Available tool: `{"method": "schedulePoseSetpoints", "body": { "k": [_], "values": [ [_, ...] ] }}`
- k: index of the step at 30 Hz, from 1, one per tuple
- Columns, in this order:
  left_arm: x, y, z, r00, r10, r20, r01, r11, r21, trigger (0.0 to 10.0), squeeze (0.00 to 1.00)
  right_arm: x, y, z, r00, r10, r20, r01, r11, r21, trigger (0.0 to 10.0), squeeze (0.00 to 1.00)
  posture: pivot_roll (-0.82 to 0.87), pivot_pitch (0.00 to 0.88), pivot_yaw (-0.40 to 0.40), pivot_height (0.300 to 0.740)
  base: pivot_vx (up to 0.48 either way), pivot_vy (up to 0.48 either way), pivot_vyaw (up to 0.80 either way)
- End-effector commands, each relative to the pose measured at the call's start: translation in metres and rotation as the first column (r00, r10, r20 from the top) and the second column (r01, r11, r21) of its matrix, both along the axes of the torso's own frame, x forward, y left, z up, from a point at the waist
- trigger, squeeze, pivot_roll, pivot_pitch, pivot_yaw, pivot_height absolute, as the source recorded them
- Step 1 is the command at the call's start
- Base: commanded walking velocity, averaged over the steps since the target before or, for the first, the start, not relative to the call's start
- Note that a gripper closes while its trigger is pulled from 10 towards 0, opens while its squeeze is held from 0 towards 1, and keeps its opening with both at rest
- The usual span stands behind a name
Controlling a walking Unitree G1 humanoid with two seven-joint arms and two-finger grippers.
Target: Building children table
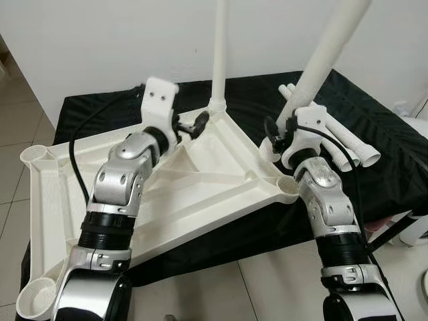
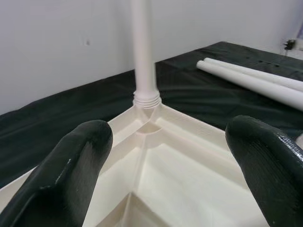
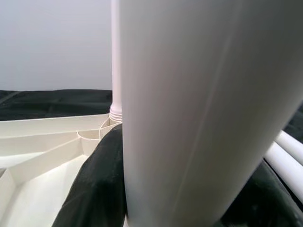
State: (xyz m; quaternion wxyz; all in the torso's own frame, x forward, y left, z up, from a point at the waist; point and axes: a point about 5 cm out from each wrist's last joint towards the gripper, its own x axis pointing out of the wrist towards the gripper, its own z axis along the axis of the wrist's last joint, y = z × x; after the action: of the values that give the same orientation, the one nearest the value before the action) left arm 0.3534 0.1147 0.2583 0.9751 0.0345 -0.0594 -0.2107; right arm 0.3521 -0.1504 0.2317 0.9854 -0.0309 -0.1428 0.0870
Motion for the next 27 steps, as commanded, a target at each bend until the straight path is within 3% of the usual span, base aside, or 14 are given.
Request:
{"method": "schedulePoseSetpoints", "body": {
  "k": [1, 6, 11, 13, 14, 18, 27],
  "values": [
    [0.003, 0.013, -0.005, 0.981, 0.192, -0.004, -0.192, 0.981, -0.023, 10.0, 0.00, -0.003, -0.001, 0.004, 1.000, 0.011, 0.022, -0.011, 1.000, 0.008, 10.0, 0.00, -0.05, 0.000, 0.031, 0.740, 0.000, 0.000, 0.00],
    [-0.001, 0.029, -0.021, 0.961, 0.269, -0.060, -0.272, 0.961, -0.057, 10.0, 0.00, -0.009, -0.003, 0.001, 1.000, 0.009, 0.028, -0.009, 1.000, 0.021, 10.0, 0.00, -0.06, 0.000, 0.035, 0.740, 0.000, 0.000, 0.00],
    [-0.005, 0.037, -0.027, 0.952, 0.302, -0.054, -0.304, 0.951, -0.047, 10.0, 0.00, -0.012, -0.006, 0.000, 1.000, 0.008, 0.028, -0.009, 1.000, 0.024, 10.0, 0.00, -0.07, 0.000, 0.030, 0.740, 0.000, 0.000, 0.00],
    [-0.007, 0.040, -0.029, 0.951, 0.308, -0.038, -0.309, 0.951, -0.030, 10.0, 0.00, -0.014, -0.009, -0.001, 1.000, 0.002, 0.030, -0.002, 1.000, 0.012, 10.0, 0.00, -0.08, 0.000, 0.032, 0.740, 0.000, 0.000, 0.00],
    [-0.010, 0.049, -0.030, 0.936, 0.353, 0.013, -0.353, 0.936, -0.001, 10.0, 0.00, -0.019, -0.021, 0.000, 0.998, -0.032, 0.058, 0.031, 0.999, 0.016, 10.0, 0.00, -0.08, 0.000, 0.042, 0.740, 0.000, 0.000, 0.00],
    [-0.014, 0.057, -0.029, 0.910, 0.412, 0.045, -0.411, 0.911, -0.030, 10.0, 0.00, -0.027, -0.030, 0.002, 0.993, -0.047, 0.107, 0.044, 0.998, 0.037, 10.0, 0.00, -0.09, 0.000, 0.052, 0.740, 0.000, 0.000, 0.00],
    [-0.027, 0.056, -0.034, 0.911, 0.396, 0.112, -0.393, 0.918, -0.046, 10.0, 0.00, -0.040, -0.035, -0.012, 0.994, -0.066, 0.092, 0.062, 0.997, 0.045, 10.0, 0.00, -0.10, 0.000, 0.081, 0.740, 0.000, 0.000, 0.00]
  ]
}}
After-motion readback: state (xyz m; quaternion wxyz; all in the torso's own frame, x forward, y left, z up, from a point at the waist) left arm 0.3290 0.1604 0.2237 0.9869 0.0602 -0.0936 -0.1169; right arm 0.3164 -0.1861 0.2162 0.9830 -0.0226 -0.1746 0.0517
